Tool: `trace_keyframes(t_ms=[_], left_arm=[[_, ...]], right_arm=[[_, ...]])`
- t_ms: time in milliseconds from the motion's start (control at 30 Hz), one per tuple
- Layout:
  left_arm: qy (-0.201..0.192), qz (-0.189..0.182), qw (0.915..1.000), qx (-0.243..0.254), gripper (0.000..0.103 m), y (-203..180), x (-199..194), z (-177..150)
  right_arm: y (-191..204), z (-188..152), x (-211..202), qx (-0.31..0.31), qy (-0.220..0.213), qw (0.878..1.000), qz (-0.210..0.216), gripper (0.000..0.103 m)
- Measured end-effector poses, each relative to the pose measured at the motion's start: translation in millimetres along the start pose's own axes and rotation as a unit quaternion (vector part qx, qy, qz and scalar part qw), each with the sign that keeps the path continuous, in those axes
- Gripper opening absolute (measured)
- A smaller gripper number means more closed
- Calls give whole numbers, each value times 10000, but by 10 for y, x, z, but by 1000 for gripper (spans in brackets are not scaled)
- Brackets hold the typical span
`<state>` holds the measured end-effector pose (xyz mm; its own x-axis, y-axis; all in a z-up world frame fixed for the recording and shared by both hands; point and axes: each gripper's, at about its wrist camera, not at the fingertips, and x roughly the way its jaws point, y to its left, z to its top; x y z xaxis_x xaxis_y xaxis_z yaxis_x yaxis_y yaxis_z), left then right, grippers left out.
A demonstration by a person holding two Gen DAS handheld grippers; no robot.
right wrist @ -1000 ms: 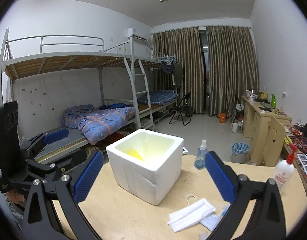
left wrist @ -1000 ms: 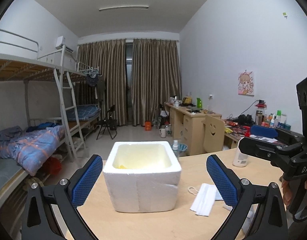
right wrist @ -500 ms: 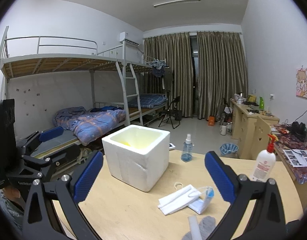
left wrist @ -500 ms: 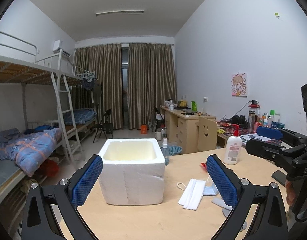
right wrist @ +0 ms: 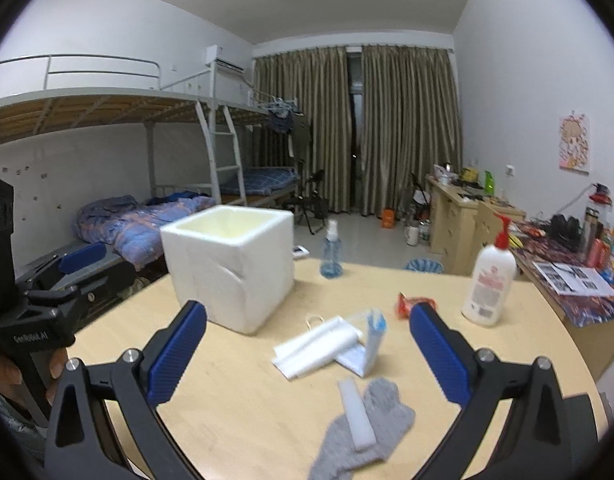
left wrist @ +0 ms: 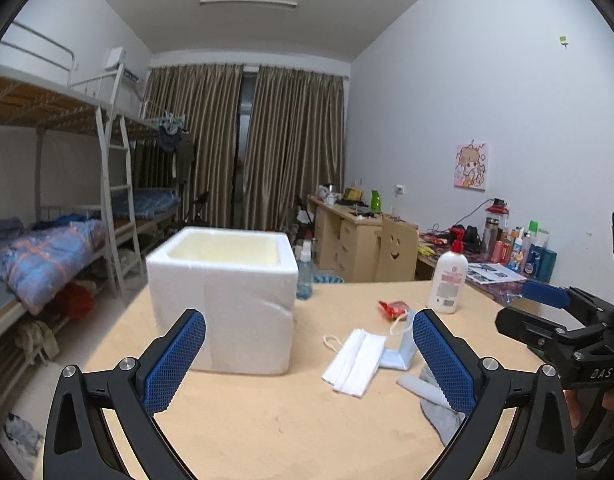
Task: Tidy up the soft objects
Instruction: 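Move both tools away from the box back over the table, then grasp the grey sock with the white foam roll using the right tool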
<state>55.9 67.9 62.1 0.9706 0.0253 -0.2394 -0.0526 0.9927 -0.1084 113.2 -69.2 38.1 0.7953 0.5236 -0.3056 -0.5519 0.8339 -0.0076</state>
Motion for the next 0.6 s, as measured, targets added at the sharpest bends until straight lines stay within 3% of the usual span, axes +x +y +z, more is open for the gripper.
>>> trace_keyframes(t_ms=[100, 400, 600], left_arm=[[83, 19, 9999, -74, 103, -13, 80, -117], [237, -498, 9985, -47, 103, -190, 241, -405], [580, -838, 9948, -2, 103, -306, 404, -575]], right_arm=[[-77, -107, 5, 86, 81, 9999, -81, 103], [-179, -393, 35, 47, 383, 9984, -410, 103], [-226, -527, 49, 28, 465, 9980, -429, 103]])
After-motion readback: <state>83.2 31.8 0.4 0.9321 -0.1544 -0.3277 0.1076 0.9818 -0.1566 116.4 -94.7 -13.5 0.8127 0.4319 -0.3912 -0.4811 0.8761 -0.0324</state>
